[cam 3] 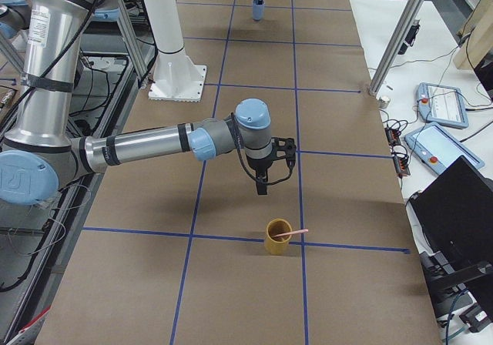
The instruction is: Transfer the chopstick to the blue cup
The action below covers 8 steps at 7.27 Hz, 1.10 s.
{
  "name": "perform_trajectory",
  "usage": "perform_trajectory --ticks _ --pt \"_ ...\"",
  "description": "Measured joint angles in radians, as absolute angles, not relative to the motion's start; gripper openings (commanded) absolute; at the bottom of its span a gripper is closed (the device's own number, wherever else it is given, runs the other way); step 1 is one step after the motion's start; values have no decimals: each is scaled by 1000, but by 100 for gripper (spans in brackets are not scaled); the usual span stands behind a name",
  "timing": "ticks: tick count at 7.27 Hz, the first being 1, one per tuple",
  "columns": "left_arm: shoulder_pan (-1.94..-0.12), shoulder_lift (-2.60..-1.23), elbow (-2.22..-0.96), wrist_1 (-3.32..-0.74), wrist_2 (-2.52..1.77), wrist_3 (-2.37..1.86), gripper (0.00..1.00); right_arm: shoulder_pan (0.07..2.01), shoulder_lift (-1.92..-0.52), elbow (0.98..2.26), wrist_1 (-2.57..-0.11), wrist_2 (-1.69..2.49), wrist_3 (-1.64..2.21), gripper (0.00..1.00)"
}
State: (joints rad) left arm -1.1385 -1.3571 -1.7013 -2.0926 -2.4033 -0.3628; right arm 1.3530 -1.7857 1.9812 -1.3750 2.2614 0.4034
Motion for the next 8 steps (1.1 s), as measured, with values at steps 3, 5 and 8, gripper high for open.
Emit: perform_trajectory --ticks 3,5,8 --pt "-1153 -1378 -1790 -2095 -2516 -411 0 1353 -1782 1980 -1374 2264 404 100" --pt "-1140 -1501 -1839 -2094 -2514 -666 0 1353 -1780 1980 -1371 2266 405 100" --pt "-949 -1759 -1859 -2035 -2391 -1064 0 1352 -1778 1979 -1370 2269 405 100"
